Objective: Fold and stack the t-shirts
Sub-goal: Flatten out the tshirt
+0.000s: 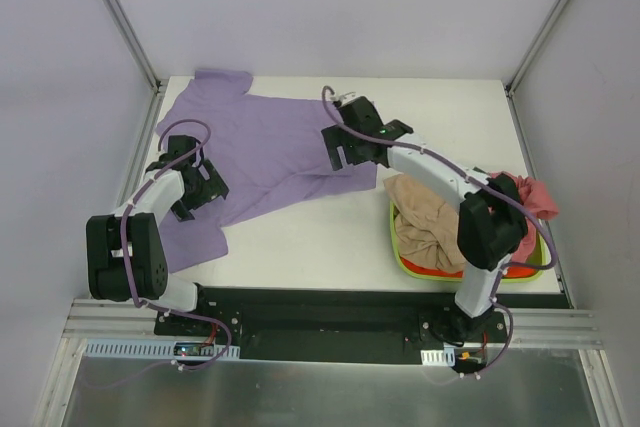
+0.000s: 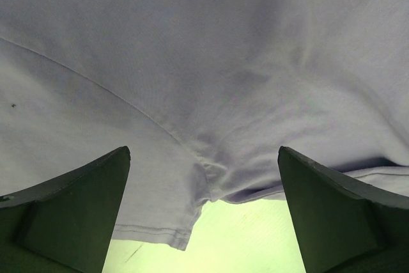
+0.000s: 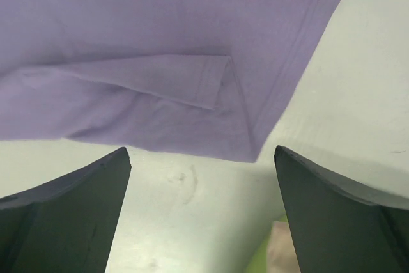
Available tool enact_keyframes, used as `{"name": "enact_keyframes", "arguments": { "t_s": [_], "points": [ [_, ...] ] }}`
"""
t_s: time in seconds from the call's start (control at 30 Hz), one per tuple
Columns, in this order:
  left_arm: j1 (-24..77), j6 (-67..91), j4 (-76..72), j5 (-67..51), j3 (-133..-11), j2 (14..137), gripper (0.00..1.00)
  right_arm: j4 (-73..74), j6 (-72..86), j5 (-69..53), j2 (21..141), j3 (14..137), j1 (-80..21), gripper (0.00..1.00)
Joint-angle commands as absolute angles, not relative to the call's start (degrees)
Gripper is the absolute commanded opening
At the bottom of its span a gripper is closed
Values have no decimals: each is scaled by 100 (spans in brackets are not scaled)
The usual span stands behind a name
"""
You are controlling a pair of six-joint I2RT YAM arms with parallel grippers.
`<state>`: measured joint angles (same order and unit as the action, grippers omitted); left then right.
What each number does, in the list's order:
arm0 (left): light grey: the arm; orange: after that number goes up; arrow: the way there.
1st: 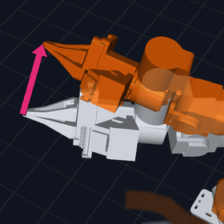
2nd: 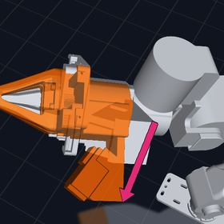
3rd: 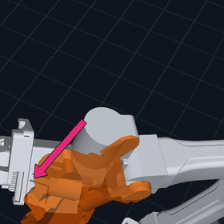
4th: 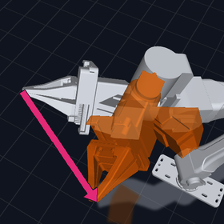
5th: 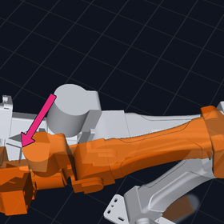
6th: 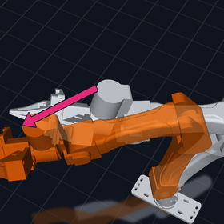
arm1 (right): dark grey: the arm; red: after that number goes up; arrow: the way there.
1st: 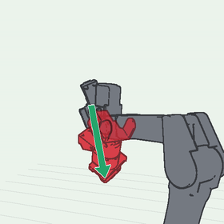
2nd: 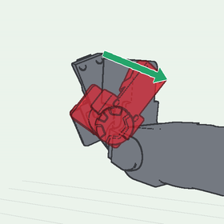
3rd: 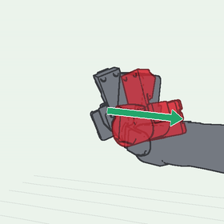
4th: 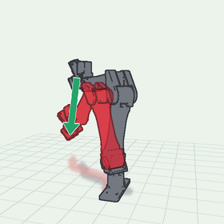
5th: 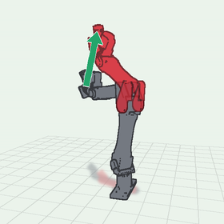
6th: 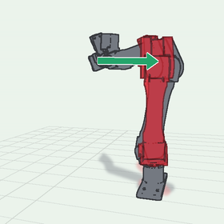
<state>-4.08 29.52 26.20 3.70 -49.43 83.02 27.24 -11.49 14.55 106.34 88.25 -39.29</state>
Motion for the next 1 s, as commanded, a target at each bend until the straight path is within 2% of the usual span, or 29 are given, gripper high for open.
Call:
{"name": "enact_keyframes", "arguments": {
  "t_s": [0.0, 0.1, 0.4, 0.8, 0.97],
  "points": [
    [-387, 2997, 2654, 361, -4887, 8262, 99, 2480, 1264, 240, 10669, 8552, -3420, 97],
    [-378, 2988, 2628, 334, -4852, 8218, 99, 2426, 1529, -359, 11152, 8876, -3182, 99],
    [-387, 2962, 2540, 158, -4825, 8279, 99, 2443, 1819, -1116, 12075, 9571, -2927, 91],
    [-387, 2962, 2523, 114, -4843, 8341, 99, 2417, 1846, -1160, 12269, 9606, -2918, 87],
    [-378, 2971, 2531, 97, -4852, 8341, 99, 2277, 1986, -1432, 12357, 9475, -2927, 82]
  ]
}}
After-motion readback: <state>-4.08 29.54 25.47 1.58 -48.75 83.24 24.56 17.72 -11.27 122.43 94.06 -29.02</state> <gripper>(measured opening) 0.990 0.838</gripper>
